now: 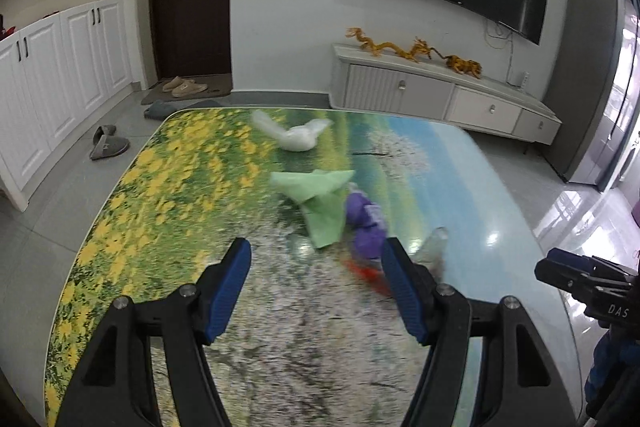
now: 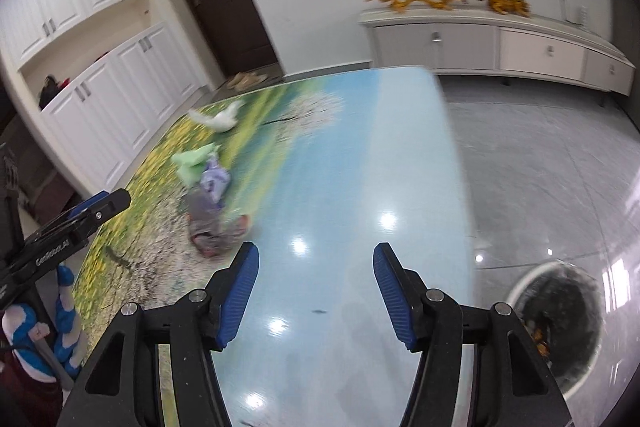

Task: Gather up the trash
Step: 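Grasp the clear plastic bag with the right gripper while the left grasps the green bag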

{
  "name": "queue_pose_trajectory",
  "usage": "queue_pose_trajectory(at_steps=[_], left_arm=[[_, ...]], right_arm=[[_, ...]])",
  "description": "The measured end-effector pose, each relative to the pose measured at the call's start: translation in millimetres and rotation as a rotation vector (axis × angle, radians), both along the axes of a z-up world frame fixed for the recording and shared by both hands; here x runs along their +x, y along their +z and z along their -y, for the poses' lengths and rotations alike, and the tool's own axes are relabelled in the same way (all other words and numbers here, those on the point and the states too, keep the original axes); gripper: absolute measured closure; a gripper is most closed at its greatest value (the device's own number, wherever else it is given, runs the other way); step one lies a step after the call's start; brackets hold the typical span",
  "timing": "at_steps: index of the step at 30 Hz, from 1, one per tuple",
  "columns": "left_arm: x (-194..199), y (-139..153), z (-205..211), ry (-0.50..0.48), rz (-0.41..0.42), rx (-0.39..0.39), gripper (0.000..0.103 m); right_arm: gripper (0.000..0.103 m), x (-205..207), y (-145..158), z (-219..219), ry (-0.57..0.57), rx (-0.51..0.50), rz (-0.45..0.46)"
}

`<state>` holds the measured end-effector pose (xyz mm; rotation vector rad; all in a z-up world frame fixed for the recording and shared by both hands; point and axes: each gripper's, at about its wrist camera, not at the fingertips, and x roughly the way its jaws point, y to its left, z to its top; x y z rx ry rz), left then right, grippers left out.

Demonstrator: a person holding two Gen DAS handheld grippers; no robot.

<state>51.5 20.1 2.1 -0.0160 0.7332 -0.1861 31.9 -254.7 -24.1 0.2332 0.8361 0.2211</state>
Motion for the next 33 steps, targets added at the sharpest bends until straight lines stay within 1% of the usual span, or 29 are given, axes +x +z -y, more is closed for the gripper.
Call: queue_pose_trajectory(at_steps=[3, 5, 7, 10, 12, 16, 20, 22, 23, 24, 26, 27, 30, 33], left_arm=[[11.0, -8.6, -32.3, 0.051, -0.022, -0.019, 0.037], [18.1, -11.4, -44.5, 0.065, -0.028, -0.039, 0.037], [25.8, -12.4, -49.9, 0.068, -0.033, -0.06, 0.037], [38.3, -15.7, -50.3, 0.06, -0.047, -0.1, 0.037], [44.5, -18.9, -45.6, 0.05, -0.056, -0.11, 0.037], [60.8, -27.7, -37.0, 0.036, -0.077, -0.118, 0.037], [75.6, -28.8, -24.9, 0.013, -0.072, -0.122, 0.037], [82.6, -26.9, -17.9, 0.001, -0.065, -0.123, 0.037], [86.7, -25.7, -13.7, -0.005, -0.059, -0.124, 0.037], [89.4, -25.3, -11.7, -0.008, -0.056, -0.124, 0.037], [95.6, -24.9, -6.5, -0.011, -0.053, -0.119, 0.037], [98.8, -25.7, -3.6, -0.014, -0.057, -0.117, 0.037], [108.8, -32.2, -0.8, -0.015, -0.082, -0.125, 0.037], [117.6, -41.8, -1.1, -0.011, -0.108, -0.139, 0.037]], right_arm=[[0.044, 17.1, -9.7, -28.6, 0.08, 0.002, -0.017], [0.042, 27.6, -14.7, -47.7, 0.127, -0.001, -0.018], [0.037, 35.8, -17.1, -63.0, 0.166, -0.007, -0.011], [0.036, 45.4, -20.9, -78.7, 0.215, -0.026, -0.002], [0.031, 51.1, -25.8, -87.2, 0.241, -0.044, -0.002], [0.031, 58.7, -37.2, -94.3, 0.271, -0.061, -0.017], [0.031, 60.6, -43.8, -96.9, 0.283, -0.068, -0.017], [0.034, 60.0, -44.5, -98.8, 0.292, -0.08, -0.012], [0.042, 59.6, -44.3, -99.2, 0.292, -0.088, -0.01], [0.051, 58.7, -44.6, -100.0, 0.299, -0.089, -0.01], [0.06, 57.2, -45.1, -98.6, 0.309, -0.091, -0.01], [0.066, 56.9, -44.7, -97.7, 0.311, -0.092, -0.011], [0.073, 53.5, -44.9, -91.9, 0.319, -0.074, -0.017], [0.074, 47.8, -45.0, -83.4, 0.318, -0.045, -0.024]])
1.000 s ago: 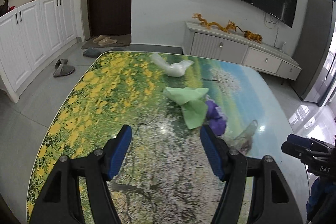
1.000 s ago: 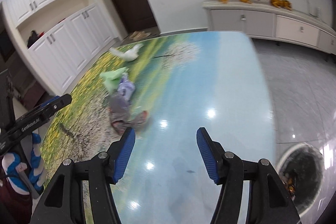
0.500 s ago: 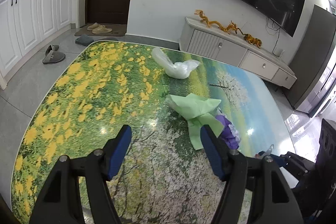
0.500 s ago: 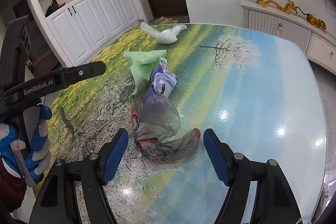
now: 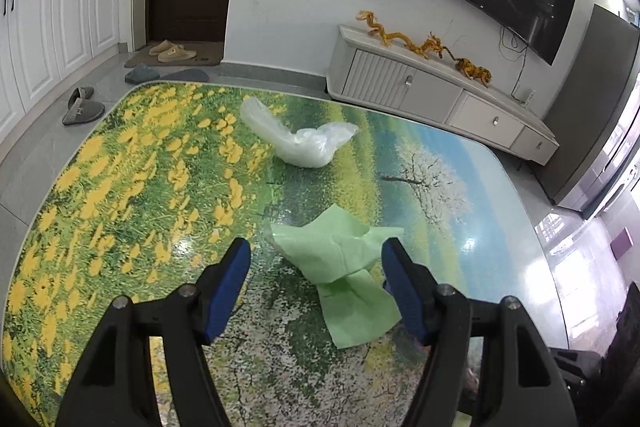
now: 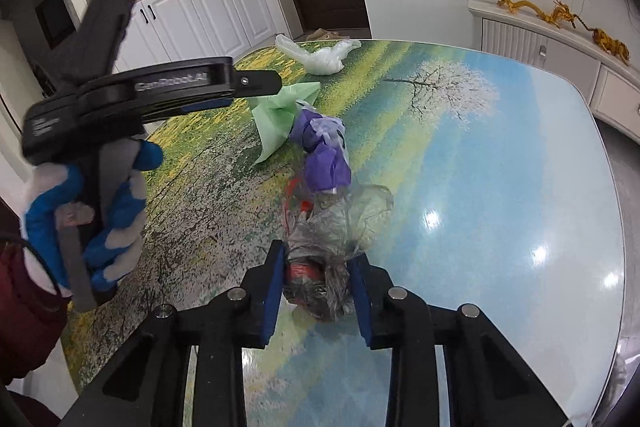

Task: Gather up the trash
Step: 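Grasp the clear plastic bag with the right gripper while the left grasps the green bag, then carry both bags over the bin and open both grippers to drop them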

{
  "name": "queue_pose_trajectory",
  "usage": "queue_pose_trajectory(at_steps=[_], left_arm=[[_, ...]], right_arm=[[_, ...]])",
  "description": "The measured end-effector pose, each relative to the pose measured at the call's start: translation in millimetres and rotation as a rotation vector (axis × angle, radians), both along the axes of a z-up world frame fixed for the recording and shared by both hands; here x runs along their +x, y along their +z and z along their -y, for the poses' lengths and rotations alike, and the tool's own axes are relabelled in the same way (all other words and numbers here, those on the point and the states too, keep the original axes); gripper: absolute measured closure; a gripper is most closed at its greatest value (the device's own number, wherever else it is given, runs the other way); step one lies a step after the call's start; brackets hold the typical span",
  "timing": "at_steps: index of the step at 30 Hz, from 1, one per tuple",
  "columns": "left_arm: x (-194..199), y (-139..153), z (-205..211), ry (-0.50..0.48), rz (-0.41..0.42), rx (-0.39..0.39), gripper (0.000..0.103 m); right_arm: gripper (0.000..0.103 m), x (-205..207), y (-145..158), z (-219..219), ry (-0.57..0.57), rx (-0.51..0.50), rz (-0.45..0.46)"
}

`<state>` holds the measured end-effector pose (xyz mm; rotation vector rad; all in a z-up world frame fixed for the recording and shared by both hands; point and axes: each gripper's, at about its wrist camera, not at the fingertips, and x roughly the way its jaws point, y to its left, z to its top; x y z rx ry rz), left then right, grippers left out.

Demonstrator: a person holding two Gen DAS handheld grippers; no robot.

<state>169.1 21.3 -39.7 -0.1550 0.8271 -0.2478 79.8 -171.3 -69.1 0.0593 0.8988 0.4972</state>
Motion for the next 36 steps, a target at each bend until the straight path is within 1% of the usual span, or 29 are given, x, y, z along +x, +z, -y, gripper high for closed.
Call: queue_pose_trajectory(at_steps=[6, 9, 11, 12, 14, 16, 20, 23, 25, 28, 31, 34, 36], left_arm=[[16.8, -12.4, 4.0, -0.006, -0.047, -0.055, 0.037], [18.7, -17.1, 6.1, -0.005, -0.058, -0.058, 0.038], [16.3, -20.0, 7.1, -0.013, -0.057, -0.062, 0.056], [14.3, -19.7, 6.8, -0.014, -0.054, -0.069, 0.057], [9.0, -16.5, 5.6, -0.011, -0.037, -0.064, 0.064], [2.9, -12.8, 3.7, -0.011, -0.026, -0.049, 0.068], [-15.4, 3.3, -4.2, 0.007, 0.014, -0.014, 0.069], [-35.1, 24.2, -9.7, 0.02, 0.054, 0.012, 0.069], [-50.8, 39.7, -7.6, 0.012, 0.086, 0.028, 0.069], [-72.5, 58.4, 5.8, -0.023, 0.119, 0.042, 0.069], [-92.3, 73.9, 32.5, -0.085, 0.134, 0.037, 0.069], [-106.7, 84.0, 69.2, -0.166, 0.136, 0.022, 0.069], [-116.3, 87.8, 103.6, -0.237, 0.132, 0.013, 0.069]], right_arm=[[0.074, -16.5, 0.1, 20.2, -0.037, 0.041, -0.02], [0.075, -23.7, 1.4, 28.8, -0.06, 0.054, -0.027], [0.075, -28.5, 1.8, 34.7, -0.075, 0.065, -0.032], [0.075, -30.7, 2.1, 37.7, -0.084, 0.07, -0.034], [0.075, -35.0, 2.6, 43.4, -0.1, 0.08, -0.039], [0.075, -37.6, 3.4, 48.1, -0.114, 0.086, -0.042], [0.076, -48.8, 8.9, 56.4, -0.135, 0.097, -0.031], [0.076, -58.4, 15.2, 65.6, -0.152, 0.113, -0.011], [0.076, -67.4, 21.2, 73.9, -0.17, 0.127, 0.008], [0.076, -81.6, 29.9, 89.6, -0.202, 0.145, 0.037], [0.076, -98.9, 38.8, 111.8, -0.252, 0.157, 0.068], [0.076, -116.1, 44.0, 139.7, -0.321, 0.163, 0.091], [0.076, -129.2, 44.6, 163.3, -0.382, 0.168, 0.102]])
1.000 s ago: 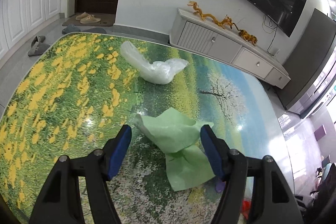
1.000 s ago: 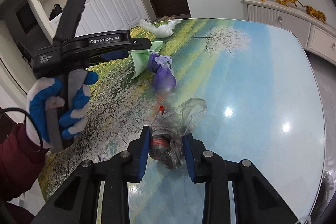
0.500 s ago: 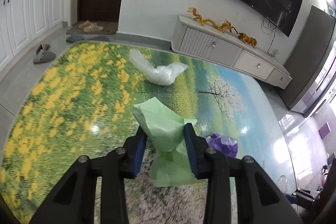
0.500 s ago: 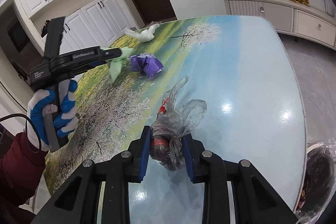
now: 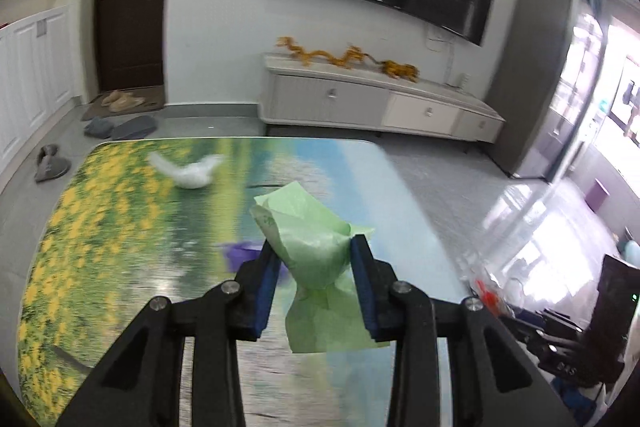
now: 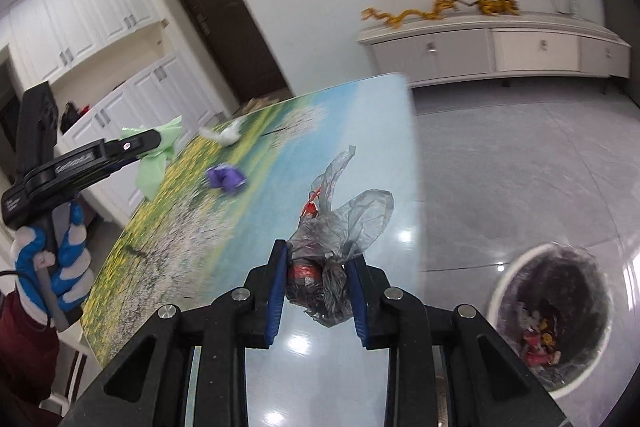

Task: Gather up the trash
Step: 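Carry both bags over the bin and open both grippers to drop them, then swing both grippers back from the bin to the table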

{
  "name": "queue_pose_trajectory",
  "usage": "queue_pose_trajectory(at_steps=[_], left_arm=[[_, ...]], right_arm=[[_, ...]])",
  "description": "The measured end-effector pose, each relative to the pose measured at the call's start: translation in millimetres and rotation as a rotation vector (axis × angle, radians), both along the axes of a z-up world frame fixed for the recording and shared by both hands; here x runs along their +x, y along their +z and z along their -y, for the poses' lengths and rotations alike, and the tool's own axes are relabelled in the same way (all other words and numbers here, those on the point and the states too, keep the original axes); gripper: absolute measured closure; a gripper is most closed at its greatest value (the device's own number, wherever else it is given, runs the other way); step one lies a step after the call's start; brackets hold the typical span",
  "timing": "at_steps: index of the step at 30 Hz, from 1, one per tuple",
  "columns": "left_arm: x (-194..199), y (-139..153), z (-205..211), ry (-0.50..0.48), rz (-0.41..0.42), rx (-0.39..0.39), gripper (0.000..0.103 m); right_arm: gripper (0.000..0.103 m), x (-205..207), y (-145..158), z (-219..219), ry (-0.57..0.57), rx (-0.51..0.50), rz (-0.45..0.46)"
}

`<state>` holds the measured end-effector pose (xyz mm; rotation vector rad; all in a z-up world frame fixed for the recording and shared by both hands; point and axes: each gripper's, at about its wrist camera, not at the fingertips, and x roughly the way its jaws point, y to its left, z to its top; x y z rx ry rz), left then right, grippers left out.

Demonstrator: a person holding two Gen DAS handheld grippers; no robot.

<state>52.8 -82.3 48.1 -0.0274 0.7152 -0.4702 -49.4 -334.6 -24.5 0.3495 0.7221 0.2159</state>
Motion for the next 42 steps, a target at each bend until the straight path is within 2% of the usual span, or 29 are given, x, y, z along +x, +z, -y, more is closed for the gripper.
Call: queue_pose_trajectory(at_steps=[5, 11, 15, 20, 22, 24, 25, 26, 31, 35, 42], left_arm=[[-17.8, -6.6, 85.6, -0.16, -0.036, 0.003, 0.069], [-36.6, -34.6, 194.6, -0.34, -0.11, 0.034, 0.069], [-46.2, -51.4, 255.9, -0.432, -0.14, 0.063, 0.067], [-44.7, -75.4, 312.7, -0.489, -0.2, 0.076, 0.063], [-42.0, -83.8, 331.5, -0.504, -0.223, 0.075, 0.062], [-39.0, -90.9, 343.8, -0.517, -0.25, 0.068, 0.057], [-37.0, -93.4, 348.1, -0.519, -0.255, 0.067, 0.049], [-36.3, -95.5, 351.8, -0.52, -0.254, 0.068, 0.046], [-32.8, -100.0, 357.9, -0.529, -0.258, 0.068, 0.046], [-36.2, -96.0, 345.5, -0.514, -0.236, 0.08, 0.045], [-48.3, -68.8, 310.2, -0.432, -0.118, 0.102, 0.045]], right_arm=[[0.076, -31.3, -9.5, 64.3, -0.177, 0.015, -0.021], [0.076, -58.1, -38.3, 138.8, -0.373, 0.048, -0.093], [0.074, -59.0, -58.8, 170.4, -0.438, 0.08, -0.136], [0.073, -47.9, -78.5, 194.7, -0.47, 0.1, -0.169], [0.067, -49.6, -87.4, 205.1, -0.49, 0.102, -0.183], [0.058, -48.2, -94.7, 212.1, -0.512, 0.109, -0.2], [0.057, -47.5, -97.7, 217.0, -0.52, 0.109, -0.209], [0.056, -47.0, -100.8, 219.7, -0.528, 0.106, -0.218], [0.052, -54.5, -109.3, 228.0, -0.556, 0.101, -0.246], [0.052, -61.3, -106.4, 229.8, -0.569, 0.1, -0.244], [0.05, -67.1, -79.8, 216.5, -0.556, 0.072, -0.185]])
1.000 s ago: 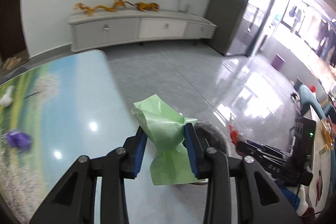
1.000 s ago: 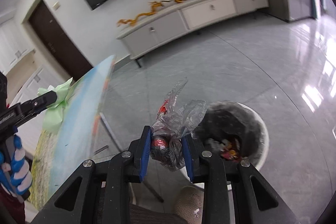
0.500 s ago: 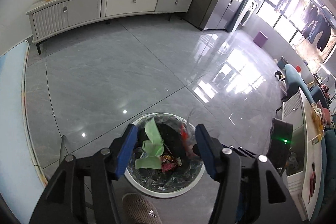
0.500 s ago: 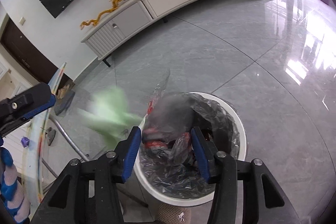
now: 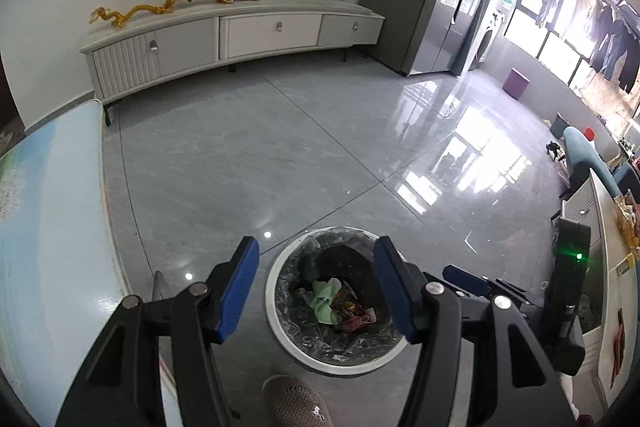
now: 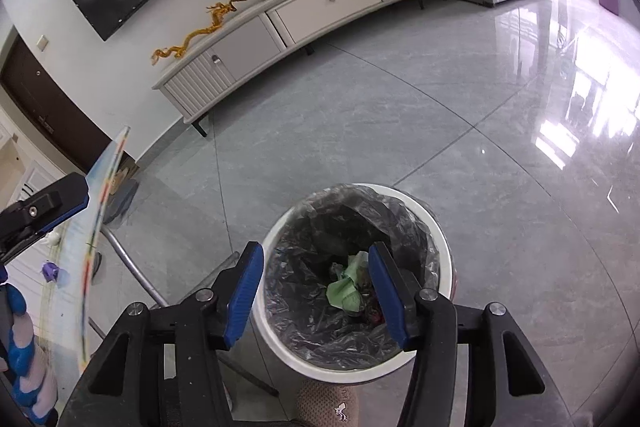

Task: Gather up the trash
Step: 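Swing both grippers back from the bin to the table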

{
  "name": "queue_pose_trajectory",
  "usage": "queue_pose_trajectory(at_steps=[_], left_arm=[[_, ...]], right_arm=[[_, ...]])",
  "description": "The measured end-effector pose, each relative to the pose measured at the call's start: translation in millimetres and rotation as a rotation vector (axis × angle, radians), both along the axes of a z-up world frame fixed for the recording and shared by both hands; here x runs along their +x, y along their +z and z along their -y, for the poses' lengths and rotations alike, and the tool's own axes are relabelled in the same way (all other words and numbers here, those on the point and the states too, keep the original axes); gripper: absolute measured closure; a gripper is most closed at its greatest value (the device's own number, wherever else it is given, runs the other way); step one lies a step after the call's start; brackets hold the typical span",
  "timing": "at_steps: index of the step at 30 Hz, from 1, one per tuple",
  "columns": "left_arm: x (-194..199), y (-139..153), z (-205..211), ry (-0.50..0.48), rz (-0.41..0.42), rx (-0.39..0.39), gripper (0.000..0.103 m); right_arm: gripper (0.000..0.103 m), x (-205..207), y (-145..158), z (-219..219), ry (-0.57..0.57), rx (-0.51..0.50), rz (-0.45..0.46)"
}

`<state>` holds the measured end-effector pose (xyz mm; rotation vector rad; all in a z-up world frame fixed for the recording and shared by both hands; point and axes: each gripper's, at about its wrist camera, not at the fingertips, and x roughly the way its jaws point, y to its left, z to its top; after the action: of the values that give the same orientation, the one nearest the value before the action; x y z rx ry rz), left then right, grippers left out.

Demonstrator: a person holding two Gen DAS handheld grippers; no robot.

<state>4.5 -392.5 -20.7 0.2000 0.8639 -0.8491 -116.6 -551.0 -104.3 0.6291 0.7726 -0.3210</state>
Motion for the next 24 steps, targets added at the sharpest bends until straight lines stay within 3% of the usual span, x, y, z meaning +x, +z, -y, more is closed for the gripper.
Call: queue_pose_trajectory(at_steps=[4, 13, 21, 24], left_arm=[[-5.1, 15.8, -24.2, 0.048, 0.056, -0.01, 0.035], [-4.6, 49.6, -96.6, 0.14, 0.135, -0.041, 0.035], [39.2, 55.1, -197.0, 0.285, 0.136, -0.069, 0.034], [66.9, 53.4, -240.2, 0.356, 0.147, -0.07, 0.028]], right_arm=[[0.049, 0.2, 19.9, -18.0, 0.027, -0.028, 0.035], [0.048, 13.0, 63.6, -63.8, 0.116, -0.075, 0.099], [0.044, 58.8, 96.0, -133.9, 0.285, -0.13, 0.136], [0.042, 85.7, 101.0, -168.0, 0.378, -0.142, 0.14]])
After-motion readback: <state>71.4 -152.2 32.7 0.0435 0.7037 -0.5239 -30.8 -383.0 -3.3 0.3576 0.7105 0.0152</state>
